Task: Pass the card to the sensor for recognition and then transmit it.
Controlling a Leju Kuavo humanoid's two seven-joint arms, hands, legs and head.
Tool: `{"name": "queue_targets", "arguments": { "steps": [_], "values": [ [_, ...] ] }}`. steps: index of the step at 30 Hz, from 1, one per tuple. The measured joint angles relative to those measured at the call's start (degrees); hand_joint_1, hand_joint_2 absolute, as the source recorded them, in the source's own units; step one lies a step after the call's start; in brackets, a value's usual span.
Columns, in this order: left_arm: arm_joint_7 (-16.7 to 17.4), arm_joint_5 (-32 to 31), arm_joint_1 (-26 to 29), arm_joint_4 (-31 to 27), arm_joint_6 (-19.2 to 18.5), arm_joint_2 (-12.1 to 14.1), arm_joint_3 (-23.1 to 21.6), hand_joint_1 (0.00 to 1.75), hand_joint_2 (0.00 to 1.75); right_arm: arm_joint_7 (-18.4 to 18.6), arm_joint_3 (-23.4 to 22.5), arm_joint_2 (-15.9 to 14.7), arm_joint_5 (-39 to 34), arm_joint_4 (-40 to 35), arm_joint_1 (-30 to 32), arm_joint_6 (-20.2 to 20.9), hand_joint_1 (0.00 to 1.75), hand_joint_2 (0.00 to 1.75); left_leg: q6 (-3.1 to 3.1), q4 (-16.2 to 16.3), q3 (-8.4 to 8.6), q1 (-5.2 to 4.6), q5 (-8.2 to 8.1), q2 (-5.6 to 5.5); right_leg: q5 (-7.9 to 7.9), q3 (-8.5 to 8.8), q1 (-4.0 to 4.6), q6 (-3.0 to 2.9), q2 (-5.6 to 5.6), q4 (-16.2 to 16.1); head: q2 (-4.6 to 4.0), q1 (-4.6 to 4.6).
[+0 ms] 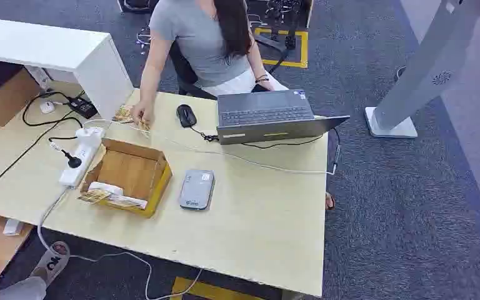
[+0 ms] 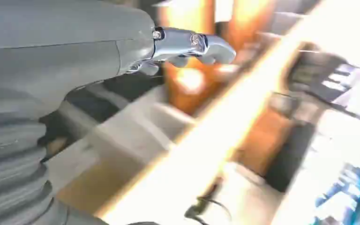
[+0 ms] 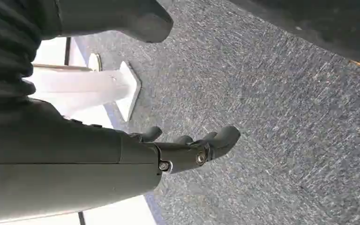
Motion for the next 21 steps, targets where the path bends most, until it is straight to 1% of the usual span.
{"name": "queue_targets", "arguments": {
  "steps": [1,2,3,4,5,6,7,8,9,11,13,14,15,16,18,19,20,21],
  "values": [
    [0.22,1.52,1.48,-3.88,4.17,-0.37,-3.01,0.00,1.75,0.00,-0.07,-0.02,0.20,0.00,-0.01,0.00,0.00,1.75,0.00,0.00,0.00,0.00,0.00,0.00,0.00,0.06,0.00,-0.01,-0.01,0.01,-0.02,0.02],
    [0.39,1.82,3.87,-10.02,12.00,-0.87,-7.33,0.00,1.75,-0.09,-0.18,-0.02,0.44,0.00,-0.04,0.13,0.00,1.75,-0.02,0.03,0.06,0.06,-0.01,0.03,-0.01,-0.07,0.04,-0.03,0.03,0.00,-0.02,-0.04],
    [0.16,-0.85,6.18,-16.27,19.15,-1.22,-13.43,0.00,1.75,-0.31,-0.22,-0.02,0.64,0.00,-0.03,0.22,0.00,1.75,-0.02,0.03,0.03,0.06,-0.01,0.01,-0.01,-0.10,0.05,-0.02,0.02,-0.01,0.00,-0.04],
    [-0.30,-4.13,8.17,-20.84,22.88,-1.24,-19.52,0.00,1.75,-0.46,-0.22,-0.02,0.81,0.00,-0.01,0.41,0.00,1.75,0.01,0.04,-0.08,0.03,0.05,-0.17,-0.05,-0.08,0.03,0.03,-0.19,-0.01,0.00,-0.07],
    [-0.72,-7.13,9.30,-24.77,24.89,-0.96,-25.52,0.00,1.75,-0.61,-0.24,-0.02,0.99,0.00,-0.07,0.70,0.00,1.75,0.05,0.04,-0.20,0.02,0.12,-0.54,-0.09,-0.03,0.03,0.08,-0.56,-0.01,0.00,-0.09],
    [-1.42,-10.39,9.95,-27.98,26.57,-0.43,-30.39,0.00,1.75,-0.83,-0.24,-0.02,1.18,0.00,-0.33,0.85,0.00,1.75,0.04,0.03,-0.23,0.02,0.13,-0.68,-0.09,0.02,0.03,0.07,-0.71,-0.01,0.00,-0.04],
    [-1.99,-14.68,10.46,-30.66,29.13,0.62,-34.43,0.00,1.75,-1.01,-0.24,-0.02,1.60,0.00,-0.55,1.01,0.00,1.75,0.01,0.02,-0.19,0.02,0.15,-0.65,-0.07,0.02,0.03,0.04,-0.71,0.00,0.00,-0.04],
    [-2.23,-19.74,10.83,-32.61,32.81,1.60,-38.55,0.00,1.75,-1.22,-0.24,-0.02,1.75,0.00,-0.69,1.12,0.00,1.75,-0.02,0.02,-0.16,0.04,0.15,-0.49,-0.02,-0.01,0.03,-0.03,-0.57,0.01,0.00,-0.07],
    [-2.21,-24.34,11.12,-34.04,36.68,3.29,-42.89,0.00,1.75,-1.29,-0.24,-0.02,1.97,-0.02,-0.76,1.20,0.00,1.75,-0.03,0.02,-0.17,0.05,0.16,-0.34,0.06,-0.03,0.04,-0.11,-0.48,0.02,0.00,-0.04],
    [-1.99,-27.83,10.93,-36.07,41.63,6.66,-50.34,0.00,1.75,-1.38,-0.24,-0.02,2.34,-0.02,-0.82,1.40,0.00,1.75,-0.08,0.03,-0.16,0.03,0.21,-0.31,0.11,0.01,0.02,-0.11,-0.41,0.03,-0.02,-0.07],
    [-0.26,-34.50,10.61,-37.30,47.63,10.13,-55.81,0.00,1.75,-1.46,-0.24,-0.02,2.82,0.00,-0.71,1.71,0.00,1.75,-0.08,0.03,-0.15,0.03,0.22,-0.29,0.12,-0.05,0.03,-0.13,-0.35,0.03,0.00,-0.07],
    [1.36,-38.55,10.14,-37.45,50.55,11.73,-58.47,0.00,1.75,-1.46,-0.24,-0.02,3.06,0.00,-0.72,1.90,0.00,1.75,-0.08,0.03,-0.17,0.04,0.25,-0.30,0.12,-0.05,0.03,-0.13,-0.34,0.03,0.00,-0.04],
    [2.76,-41.16,9.32,-37.47,52.26,13.30,-60.59,0.00,1.75,-1.49,-0.24,-0.02,3.35,0.00,-0.77,1.97,0.00,1.75,-0.06,0.03,-0.20,0.04,0.27,-0.30,0.12,-0.04,0.04,-0.12,-0.35,0.03,0.00,-0.04],
    [3.68,-42.38,8.32,-37.54,53.48,15.20,-62.82,0.00,1.75,-1.51,-0.24,-0.02,3.37,-0.02,-0.91,1.97,0.00,1.75,-0.06,0.03,-0.20,0.03,0.27,-0.31,0.12,-0.02,0.03,-0.12,-0.35,0.05,0.00,-0.07],
    [5.08,-43.76,7.15,-37.62,54.52,17.46,-65.62,0.00,1.75,-1.64,-0.24,-0.02,3.56,-0.02,-1.02,1.97,0.00,1.75,-0.06,0.03,-0.17,0.03,0.26,-0.25,0.13,-0.03,0.03,-0.13,-0.29,0.05,0.00,-0.07],
    [6.82,-46.34,6.67,-37.60,55.15,18.48,-66.71,0.00,1.75,-1.68,-0.24,-0.02,3.82,-0.02,-1.02,1.99,0.00,1.75,-0.06,0.03,-0.17,0.03,0.26,-0.23,0.13,-0.06,0.03,-0.13,-0.25,0.05,0.00,-0.06],
    [10.25,-51.68,5.72,-37.56,56.16,19.99,-68.05,0.00,1.75,-1.75,-0.24,-0.02,4.07,-0.02,-0.99,2.01,0.00,1.75,-0.07,0.03,-0.17,0.04,0.27,-0.23,0.13,-0.18,0.04,-0.13,-0.26,0.04,0.00,-0.04],
    [14.47,-58.29,4.21,-37.28,56.88,22.07,-69.25,0.00,1.75,-1.79,-0.24,-0.02,4.44,0.00,-0.98,2.05,0.00,1.75,-0.05,0.04,-0.20,0.04,0.29,-0.27,0.13,-0.20,0.04,-0.12,-0.29,0.04,-0.02,-0.06]
  ]
}}
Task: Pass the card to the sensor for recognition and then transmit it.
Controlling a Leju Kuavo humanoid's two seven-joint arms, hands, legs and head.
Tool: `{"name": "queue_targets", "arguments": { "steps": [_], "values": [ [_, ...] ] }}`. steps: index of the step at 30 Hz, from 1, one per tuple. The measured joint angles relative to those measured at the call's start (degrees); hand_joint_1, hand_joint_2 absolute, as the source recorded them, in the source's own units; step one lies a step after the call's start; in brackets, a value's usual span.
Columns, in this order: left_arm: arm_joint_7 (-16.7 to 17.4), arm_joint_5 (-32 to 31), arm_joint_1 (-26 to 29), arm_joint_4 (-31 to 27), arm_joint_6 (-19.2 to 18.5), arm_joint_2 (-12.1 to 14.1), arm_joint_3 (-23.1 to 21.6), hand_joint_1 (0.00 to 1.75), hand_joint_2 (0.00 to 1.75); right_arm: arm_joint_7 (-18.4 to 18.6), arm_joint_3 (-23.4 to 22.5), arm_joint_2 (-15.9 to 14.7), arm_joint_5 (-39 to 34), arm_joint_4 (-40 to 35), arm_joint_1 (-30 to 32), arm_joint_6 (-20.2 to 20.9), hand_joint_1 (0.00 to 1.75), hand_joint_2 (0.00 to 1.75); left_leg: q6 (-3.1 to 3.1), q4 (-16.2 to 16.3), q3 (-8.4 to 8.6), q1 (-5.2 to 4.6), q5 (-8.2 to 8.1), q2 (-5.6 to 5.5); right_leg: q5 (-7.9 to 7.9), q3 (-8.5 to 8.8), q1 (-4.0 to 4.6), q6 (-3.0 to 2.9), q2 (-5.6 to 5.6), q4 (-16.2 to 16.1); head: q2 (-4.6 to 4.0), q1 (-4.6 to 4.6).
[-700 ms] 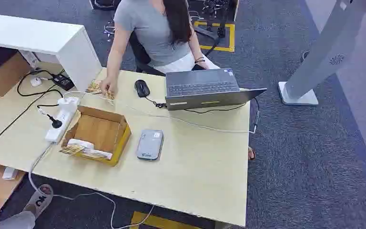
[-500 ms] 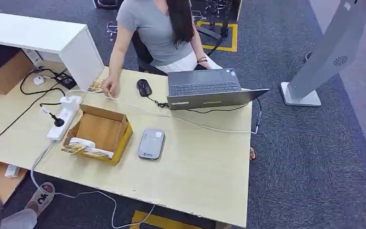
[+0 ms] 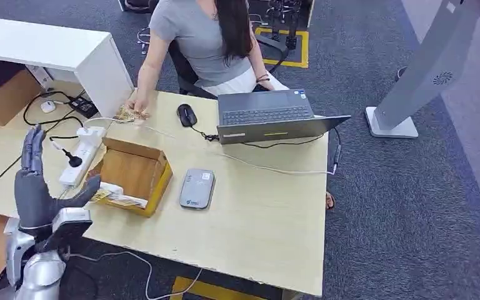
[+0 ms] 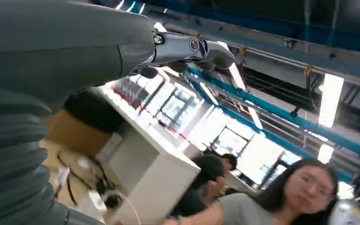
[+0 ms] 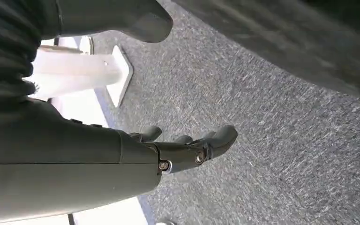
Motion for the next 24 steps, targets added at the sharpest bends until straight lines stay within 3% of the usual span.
{"name": "queue_targets", "arguments": {
  "steps": [2,4,7,13,24],
  "values": [
    [9.62,-14.32,-5.41,2.53,-1.56,4.15,-2.47,0.00,1.75,-0.02,0.00,0.00,0.31,-0.02,-0.16,0.04,0.00,1.75,-0.01,0.00,-0.05,0.02,0.09,-0.09,0.00,0.00,0.01,0.00,-0.19,0.01,0.02,0.02],
    [15.84,-22.56,-12.30,6.28,-5.05,8.56,-5.65,0.00,1.75,-0.02,0.00,0.00,0.50,-0.02,-0.51,0.09,0.00,1.75,-0.11,-0.01,-0.06,0.01,0.17,-0.11,0.11,0.01,0.01,-0.03,-0.19,0.09,0.00,-0.02],
    [19.26,-25.65,-19.73,10.97,-7.30,12.68,-9.84,0.00,1.75,0.00,0.00,0.00,0.81,-0.02,-0.68,0.09,0.00,1.75,-0.15,-0.01,-0.08,0.02,0.24,0.15,0.29,-0.05,0.01,-0.11,0.12,0.13,0.02,0.02],
    [21.18,-27.58,-28.21,16.48,-9.07,15.66,-16.05,0.00,1.75,0.02,0.00,0.00,0.90,-0.02,-0.63,0.07,0.00,1.75,-0.15,0.00,-0.14,-0.03,0.24,0.23,0.32,-0.13,-0.03,-0.08,0.28,0.11,0.00,0.02],
    [22.32,-26.81,-29.09,18.45,-8.74,17.27,-20.20,0.00,1.75,0.02,0.00,0.00,1.23,-0.02,-0.61,-0.02,0.00,1.75,-0.15,0.00,-0.30,-0.02,0.23,0.28,0.32,-0.32,-0.01,-0.08,0.32,0.12,0.00,0.00]
  ]
}}
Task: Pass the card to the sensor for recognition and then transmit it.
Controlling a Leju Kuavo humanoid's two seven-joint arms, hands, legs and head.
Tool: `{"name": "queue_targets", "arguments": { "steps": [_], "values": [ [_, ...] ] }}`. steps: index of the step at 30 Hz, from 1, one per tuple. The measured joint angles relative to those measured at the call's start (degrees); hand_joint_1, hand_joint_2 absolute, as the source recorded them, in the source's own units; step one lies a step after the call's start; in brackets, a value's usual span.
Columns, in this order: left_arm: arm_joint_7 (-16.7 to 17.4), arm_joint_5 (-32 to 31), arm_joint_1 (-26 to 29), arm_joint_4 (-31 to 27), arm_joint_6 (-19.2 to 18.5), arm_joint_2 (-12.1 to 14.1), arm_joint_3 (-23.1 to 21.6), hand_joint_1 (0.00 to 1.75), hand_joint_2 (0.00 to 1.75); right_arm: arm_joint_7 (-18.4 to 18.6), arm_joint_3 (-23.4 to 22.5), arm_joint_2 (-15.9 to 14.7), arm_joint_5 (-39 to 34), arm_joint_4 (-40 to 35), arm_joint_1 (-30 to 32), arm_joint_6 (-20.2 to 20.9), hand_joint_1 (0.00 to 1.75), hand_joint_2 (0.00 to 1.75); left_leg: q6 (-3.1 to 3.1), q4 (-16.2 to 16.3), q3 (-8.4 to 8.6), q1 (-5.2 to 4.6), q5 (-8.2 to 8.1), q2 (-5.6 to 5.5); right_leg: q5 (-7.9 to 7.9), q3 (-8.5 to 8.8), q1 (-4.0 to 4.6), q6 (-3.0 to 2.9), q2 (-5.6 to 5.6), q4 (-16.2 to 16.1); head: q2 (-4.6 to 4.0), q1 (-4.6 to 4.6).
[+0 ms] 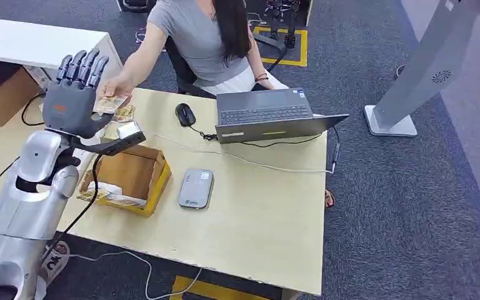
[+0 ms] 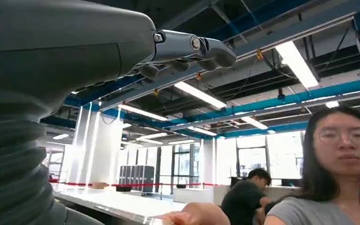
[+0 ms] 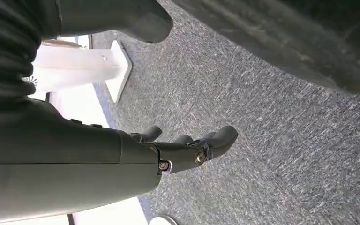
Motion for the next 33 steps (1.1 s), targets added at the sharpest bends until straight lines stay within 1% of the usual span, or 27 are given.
{"name": "queue_targets", "arguments": {
  "steps": [3,4,17,25,33],
  "values": [
    [0.15,0.20,0.59,0.28,0.33,0.09,-0.07,0.00,1.75,0.00,0.00,0.00,0.04,0.00,0.04,0.00,0.00,1.75,0.00,0.00,-0.01,0.00,0.00,-0.01,0.00,0.00,0.00,0.00,-0.01,0.00,0.00,0.02],
    [0.17,0.22,0.80,0.39,0.37,0.09,-0.07,1.75,1.75,0.00,0.00,0.00,0.04,0.00,0.03,0.00,0.00,1.75,0.00,0.00,-0.01,0.00,0.00,-0.01,0.00,0.00,0.00,0.00,-0.01,0.00,0.00,0.00],
    [-0.61,1.33,1.61,0.92,1.68,0.00,-0.26,1.75,1.75,0.02,-0.04,0.00,0.53,0.00,0.04,-0.07,0.00,1.75,0.00,0.00,-0.03,-0.01,0.00,-0.01,0.00,-0.01,-0.01,0.00,-0.01,-0.01,0.02,0.00],
    [-0.63,1.46,1.65,1.07,1.81,-0.13,-0.31,1.75,1.75,0.02,-0.04,0.00,0.70,0.00,0.03,-0.07,0.00,1.75,0.00,0.00,-0.03,0.00,0.00,-0.01,0.00,-0.03,0.00,0.00,0.00,0.00,0.02,0.00],
    [-1.64,1.62,2.40,1.38,2.91,-1.20,-1.20,1.75,1.75,0.17,-0.11,0.00,0.98,0.00,0.02,-0.07,0.00,1.75,0.00,0.00,-0.04,-0.01,0.00,-0.01,0.00,-0.03,-0.01,0.00,-0.01,-0.01,0.02,0.02]
  ]
}}
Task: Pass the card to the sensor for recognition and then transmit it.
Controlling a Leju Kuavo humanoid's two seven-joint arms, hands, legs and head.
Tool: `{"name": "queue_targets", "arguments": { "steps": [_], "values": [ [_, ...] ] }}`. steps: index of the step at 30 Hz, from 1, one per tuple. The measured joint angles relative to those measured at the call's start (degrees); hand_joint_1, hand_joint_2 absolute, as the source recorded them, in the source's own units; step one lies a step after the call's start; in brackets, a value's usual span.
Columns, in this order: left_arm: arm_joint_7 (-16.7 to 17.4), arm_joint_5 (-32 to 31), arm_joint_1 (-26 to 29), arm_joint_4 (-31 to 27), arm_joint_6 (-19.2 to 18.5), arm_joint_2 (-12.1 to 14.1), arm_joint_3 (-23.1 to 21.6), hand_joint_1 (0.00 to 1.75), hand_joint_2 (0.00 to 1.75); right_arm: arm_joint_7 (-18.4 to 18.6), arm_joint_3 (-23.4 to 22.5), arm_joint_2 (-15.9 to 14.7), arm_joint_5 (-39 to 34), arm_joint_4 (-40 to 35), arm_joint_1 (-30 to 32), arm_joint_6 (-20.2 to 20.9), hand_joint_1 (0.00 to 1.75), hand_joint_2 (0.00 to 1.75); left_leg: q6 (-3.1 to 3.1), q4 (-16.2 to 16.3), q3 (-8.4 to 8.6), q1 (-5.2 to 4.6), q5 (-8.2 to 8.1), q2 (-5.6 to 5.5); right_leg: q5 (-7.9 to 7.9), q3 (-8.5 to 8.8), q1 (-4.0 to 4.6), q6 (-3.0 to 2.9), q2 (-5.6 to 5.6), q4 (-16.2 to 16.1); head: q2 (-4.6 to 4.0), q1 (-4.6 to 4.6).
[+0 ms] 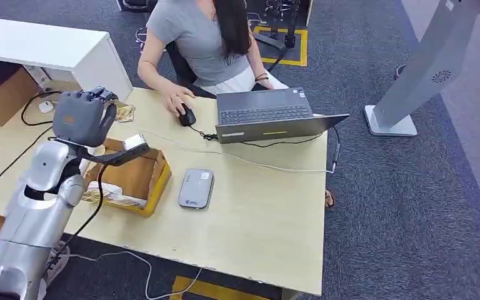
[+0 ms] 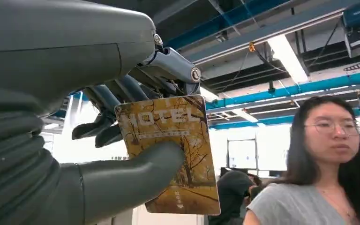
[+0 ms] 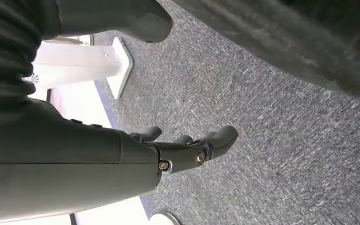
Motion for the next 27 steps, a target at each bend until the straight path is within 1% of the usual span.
{"name": "queue_targets", "arguments": {
  "steps": [2,5,9,12,13,22,27],
  "values": [
    [-0.02,-0.02,0.33,0.13,0.02,-0.64,-0.22,1.75,1.75,0.00,-0.02,0.02,0.13,0.00,-0.01,0.02,0.00,1.75,0.00,0.00,0.00,0.00,0.00,0.01,0.00,-0.02,0.00,0.00,0.01,-0.01,0.00,-0.04],
    [0.18,-2.08,1.02,0.94,1.07,-2.65,-2.01,1.75,1.75,0.09,-0.31,0.04,0.31,0.00,-0.04,0.07,0.00,1.75,0.02,0.00,0.01,-0.04,-0.01,-0.02,0.00,0.01,-0.02,0.01,-0.03,-0.02,0.00,0.00],
    [1.55,-6.06,2.09,4.14,2.30,-6.76,-5.80,1.75,1.75,0.24,-0.44,0.15,0.96,-0.02,-0.14,0.07,0.00,1.75,0.02,0.00,-0.01,-0.06,-0.01,-0.02,0.01,0.02,-0.04,0.02,-0.03,-0.02,0.00,0.00],
    [2.43,-7.06,2.75,6.69,3.59,-9.79,-8.48,1.75,1.75,0.24,-0.46,0.24,1.18,-0.02,-0.16,0.07,0.00,1.75,0.03,0.01,-0.02,-0.07,-0.02,0.00,0.01,0.01,-0.05,0.04,0.00,-0.02,-0.02,-0.02],
    [2.47,-7.21,2.93,7.26,3.83,-10.44,-9.22,1.75,1.75,0.24,-0.46,0.33,1.18,-0.02,-0.15,0.07,0.00,1.75,0.03,0.01,-0.02,-0.07,-0.02,0.00,0.01,0.01,-0.04,0.03,0.00,-0.02,0.00,0.00],
    [2.51,-9.13,4.03,12.22,4.13,-14.25,-12.24,1.75,1.75,0.42,-0.48,0.39,1.68,-0.02,-0.15,0.24,0.00,1.75,0.03,0.00,-0.02,-0.05,-0.02,0.00,0.01,-0.02,-0.03,0.03,0.00,-0.01,0.00,-0.02],
    [2.58,-9.44,4.44,13.68,4.13,-15.15,-13.03,1.75,1.75,0.42,-0.50,0.42,1.84,-0.02,-0.13,0.26,0.00,1.75,0.03,0.00,-0.04,-0.05,-0.02,-0.01,0.01,-0.02,-0.03,0.03,-0.01,-0.01,0.00,-0.02]
  ]
}}
